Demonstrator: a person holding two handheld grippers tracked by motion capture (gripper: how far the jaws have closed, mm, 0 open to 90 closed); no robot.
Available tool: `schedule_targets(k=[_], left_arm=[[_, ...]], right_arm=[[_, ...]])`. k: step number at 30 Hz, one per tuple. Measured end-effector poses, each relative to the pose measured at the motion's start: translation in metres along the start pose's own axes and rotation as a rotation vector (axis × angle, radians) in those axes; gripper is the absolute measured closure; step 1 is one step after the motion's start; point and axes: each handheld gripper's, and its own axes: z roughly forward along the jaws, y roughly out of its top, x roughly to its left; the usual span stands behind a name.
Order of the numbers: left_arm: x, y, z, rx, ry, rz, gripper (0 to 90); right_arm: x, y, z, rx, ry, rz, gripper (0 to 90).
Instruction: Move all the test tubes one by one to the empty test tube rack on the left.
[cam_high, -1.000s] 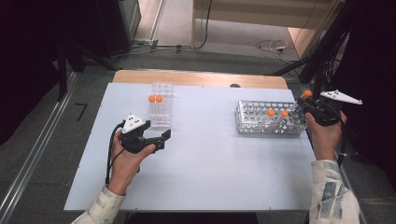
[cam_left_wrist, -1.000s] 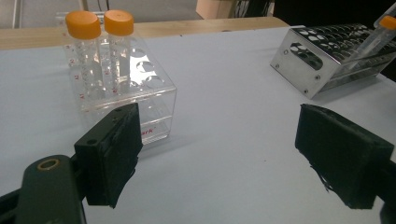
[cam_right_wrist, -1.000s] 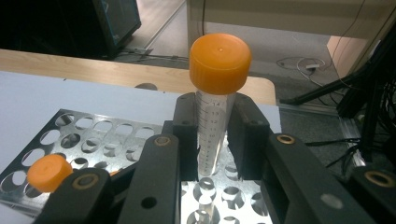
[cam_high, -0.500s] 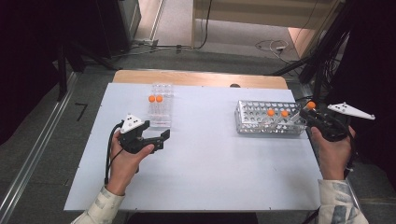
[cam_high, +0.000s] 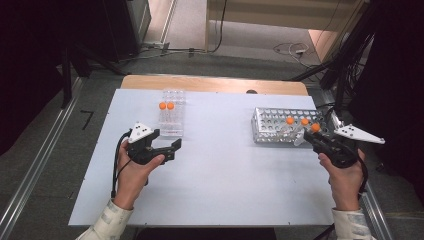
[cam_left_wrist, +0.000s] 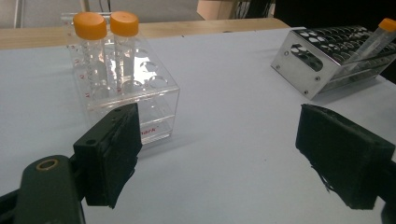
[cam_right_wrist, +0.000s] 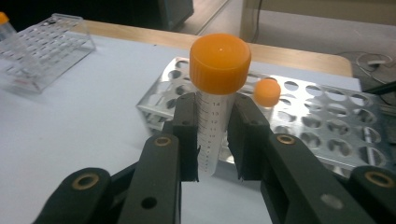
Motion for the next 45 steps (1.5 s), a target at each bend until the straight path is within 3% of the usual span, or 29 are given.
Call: schedule_targets(k=[17,29,35,45], left_arm=[[-0.004,-0.001,0.001,0.014,-0.006,0.021,13.9],[-0.006,-0.001,0.001,0.018,-0.011,0.04,14.2],[-0.009,-0.001,0.002,0.014,-0.036,0.043,14.5],[-0.012,0.001,0.0,0.005,-0.044,0.059,15.5]], right_arm=[[0.058,0.005,0.033,0.025,0.148,-0.071,71.9],[0.097,0.007,0.061,0.06,0.226,-0.13,71.9],[0.115,0.007,0.073,0.078,0.259,-0.154,71.9],[0.161,0.008,0.098,0.101,0.338,-0.215,71.9]])
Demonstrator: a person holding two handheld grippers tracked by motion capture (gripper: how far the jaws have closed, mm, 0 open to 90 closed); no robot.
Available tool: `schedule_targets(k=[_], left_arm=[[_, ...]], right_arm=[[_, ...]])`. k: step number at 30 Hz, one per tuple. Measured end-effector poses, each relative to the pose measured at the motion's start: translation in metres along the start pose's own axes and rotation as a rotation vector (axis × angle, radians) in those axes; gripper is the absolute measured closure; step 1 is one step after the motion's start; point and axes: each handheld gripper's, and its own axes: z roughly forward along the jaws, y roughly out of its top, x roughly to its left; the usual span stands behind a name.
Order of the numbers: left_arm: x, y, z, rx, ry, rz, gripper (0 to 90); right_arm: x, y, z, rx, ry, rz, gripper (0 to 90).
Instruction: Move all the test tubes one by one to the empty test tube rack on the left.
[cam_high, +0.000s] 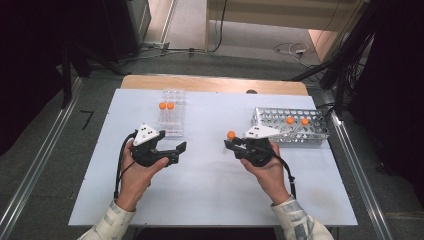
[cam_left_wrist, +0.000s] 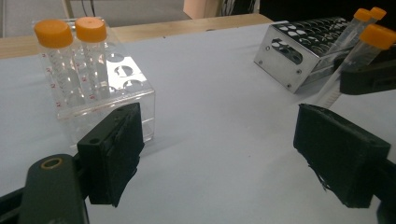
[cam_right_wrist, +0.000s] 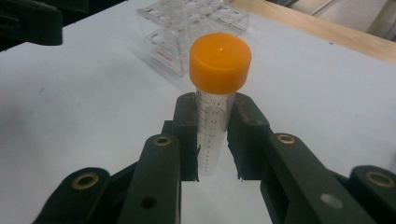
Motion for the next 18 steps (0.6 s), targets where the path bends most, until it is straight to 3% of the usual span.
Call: schedule_targets(k=[18], left_arm=[[-0.017,0.013,-0.004,-0.046,-0.052,0.032,21.4]], right_arm=[[0.05,0.021,0.049,0.023,0.109,-0.073,71.9]])
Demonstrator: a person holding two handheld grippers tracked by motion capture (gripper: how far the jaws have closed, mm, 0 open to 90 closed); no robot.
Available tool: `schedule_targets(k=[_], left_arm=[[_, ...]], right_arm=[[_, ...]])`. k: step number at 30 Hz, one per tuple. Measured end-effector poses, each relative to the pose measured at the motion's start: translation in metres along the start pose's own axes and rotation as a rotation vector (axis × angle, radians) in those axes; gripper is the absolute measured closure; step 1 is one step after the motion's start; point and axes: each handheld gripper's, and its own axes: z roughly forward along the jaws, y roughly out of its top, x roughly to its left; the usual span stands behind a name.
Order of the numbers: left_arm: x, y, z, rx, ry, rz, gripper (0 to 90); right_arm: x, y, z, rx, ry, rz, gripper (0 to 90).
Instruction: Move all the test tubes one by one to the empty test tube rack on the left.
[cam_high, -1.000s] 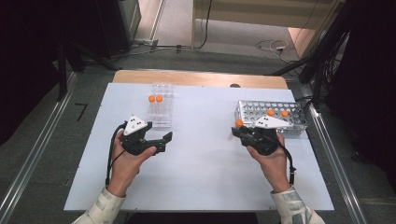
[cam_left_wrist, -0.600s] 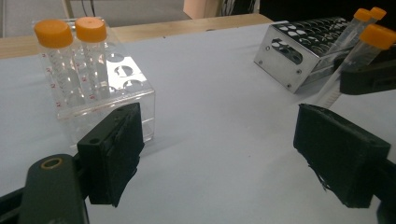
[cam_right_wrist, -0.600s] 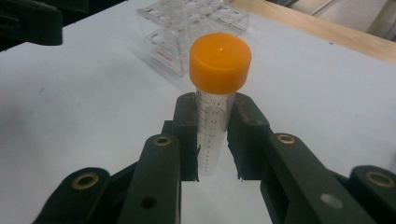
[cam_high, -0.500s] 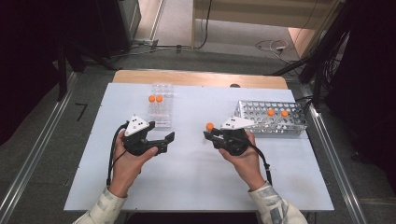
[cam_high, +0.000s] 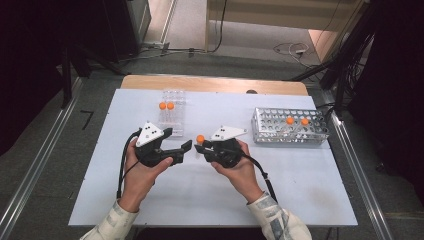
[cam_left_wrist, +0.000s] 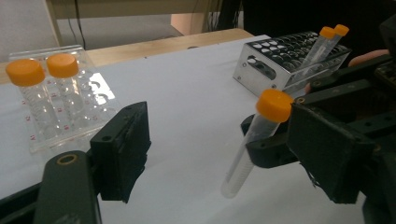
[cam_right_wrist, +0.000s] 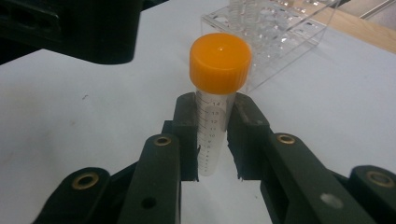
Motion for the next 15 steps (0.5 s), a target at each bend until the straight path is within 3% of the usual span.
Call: schedule_targets(k=[8,15], left_arm=[[-0.004,-0.001,0.006,0.02,-0.029,0.021,32.5],[-0.003,-0.003,0.008,0.028,-0.044,0.03,49.7]], right_arm=[[0.014,0.005,0.014,0.004,0.03,-0.021,72.0],[0.023,0.011,0.019,-0.004,0.053,-0.037,71.9]])
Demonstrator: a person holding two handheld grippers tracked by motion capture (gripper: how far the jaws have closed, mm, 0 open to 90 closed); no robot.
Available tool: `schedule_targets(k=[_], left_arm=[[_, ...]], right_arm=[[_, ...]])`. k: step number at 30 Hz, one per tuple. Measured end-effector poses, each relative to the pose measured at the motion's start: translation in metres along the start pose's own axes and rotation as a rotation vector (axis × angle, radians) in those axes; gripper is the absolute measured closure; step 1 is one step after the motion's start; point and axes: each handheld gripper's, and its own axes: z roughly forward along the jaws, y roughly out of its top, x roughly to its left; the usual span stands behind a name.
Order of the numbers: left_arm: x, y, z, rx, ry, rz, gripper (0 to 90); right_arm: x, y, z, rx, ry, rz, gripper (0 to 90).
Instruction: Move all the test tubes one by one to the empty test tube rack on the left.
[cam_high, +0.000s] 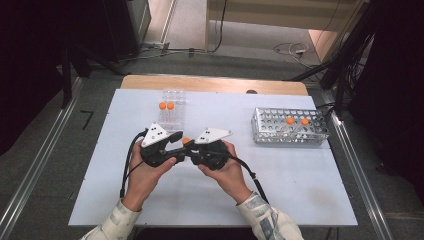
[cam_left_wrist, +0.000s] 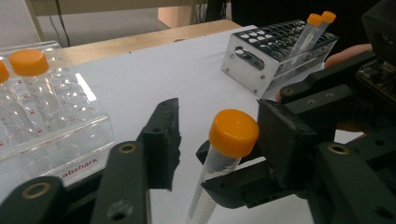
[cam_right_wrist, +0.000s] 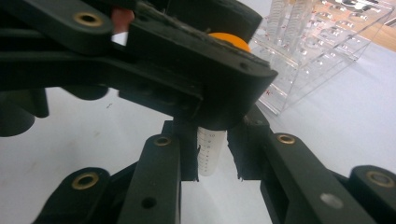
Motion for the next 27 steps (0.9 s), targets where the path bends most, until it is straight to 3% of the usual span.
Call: schedule_targets(k=[4,10,17,24,27], left_arm=[[0.0,0.0,-0.001,0.005,-0.006,0.008,60.0],[-0.001,0.0,0.0,0.002,-0.007,0.013,67.6],[-0.001,0.0,0.001,0.005,-0.005,0.012,70.0],[0.004,0.007,0.003,-0.009,0.004,0.0,70.2],[0.008,0.012,0.004,-0.016,0.016,-0.003,70.2]], right_arm=[[0.001,0.0,0.002,0.005,-0.003,0.001,72.0],[0.0,0.0,0.001,0.01,-0.006,-0.002,71.9],[0.0,0.0,0.0,0.011,-0.007,0.005,70.0],[-0.004,0.0,-0.008,0.0,0.001,0.033,39.8],[-0.008,-0.002,-0.016,-0.01,-0.015,0.043,32.1]])
